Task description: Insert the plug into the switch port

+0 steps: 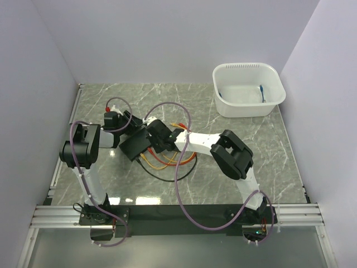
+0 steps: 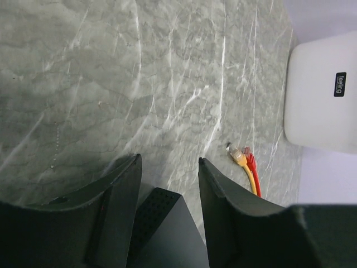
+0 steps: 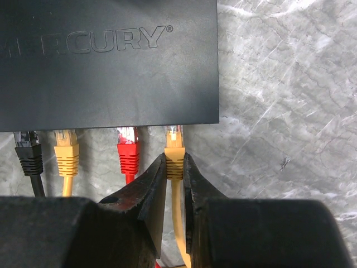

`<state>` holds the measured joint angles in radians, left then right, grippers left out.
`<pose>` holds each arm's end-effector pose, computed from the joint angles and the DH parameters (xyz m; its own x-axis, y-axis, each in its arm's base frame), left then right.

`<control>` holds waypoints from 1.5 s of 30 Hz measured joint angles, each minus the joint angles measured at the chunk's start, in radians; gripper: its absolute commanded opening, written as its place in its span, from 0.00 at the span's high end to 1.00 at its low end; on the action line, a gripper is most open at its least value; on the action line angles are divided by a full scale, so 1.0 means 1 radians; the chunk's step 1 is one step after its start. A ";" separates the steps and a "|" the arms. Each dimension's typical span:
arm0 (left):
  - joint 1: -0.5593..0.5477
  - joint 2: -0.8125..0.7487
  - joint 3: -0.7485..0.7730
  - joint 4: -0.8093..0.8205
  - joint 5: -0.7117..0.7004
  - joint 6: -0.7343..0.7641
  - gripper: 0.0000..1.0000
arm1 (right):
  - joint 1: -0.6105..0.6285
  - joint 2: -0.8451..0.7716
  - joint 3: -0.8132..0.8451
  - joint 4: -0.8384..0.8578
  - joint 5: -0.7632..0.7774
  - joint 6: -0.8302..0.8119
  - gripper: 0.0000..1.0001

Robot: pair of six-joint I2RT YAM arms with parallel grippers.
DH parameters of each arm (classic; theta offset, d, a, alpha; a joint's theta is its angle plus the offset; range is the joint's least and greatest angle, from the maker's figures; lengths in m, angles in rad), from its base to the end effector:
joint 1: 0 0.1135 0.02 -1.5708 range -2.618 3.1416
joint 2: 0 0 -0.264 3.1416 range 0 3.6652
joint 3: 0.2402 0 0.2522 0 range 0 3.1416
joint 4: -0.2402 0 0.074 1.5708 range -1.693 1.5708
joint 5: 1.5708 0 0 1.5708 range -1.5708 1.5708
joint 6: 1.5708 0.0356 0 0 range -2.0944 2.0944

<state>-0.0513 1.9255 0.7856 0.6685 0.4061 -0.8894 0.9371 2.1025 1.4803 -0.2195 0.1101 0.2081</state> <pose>0.3624 -0.0327 0.1151 -0.5953 -0.6839 -0.4218 -0.1012 0.5846 -0.8050 0.2760 0.3690 0.1655 -0.5886 -0.4542 -0.6688 -0.6500 0.7577 0.0575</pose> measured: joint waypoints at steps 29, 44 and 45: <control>-0.024 0.023 -0.089 0.191 0.010 -0.013 0.53 | -0.034 0.015 0.000 0.011 -0.023 -0.043 1.00; -0.044 0.053 -0.100 0.278 -0.001 0.043 0.54 | -0.055 0.006 -0.034 0.072 -0.117 -0.182 1.00; -0.047 0.053 -0.101 0.280 -0.005 0.050 0.54 | -0.056 0.006 -0.034 0.073 -0.119 -0.186 1.00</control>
<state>-0.0978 1.9785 0.6849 0.9482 0.4015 -0.8391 0.8810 2.1090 1.4460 -0.1463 -0.0093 0.0219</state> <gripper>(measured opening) 0.464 0.208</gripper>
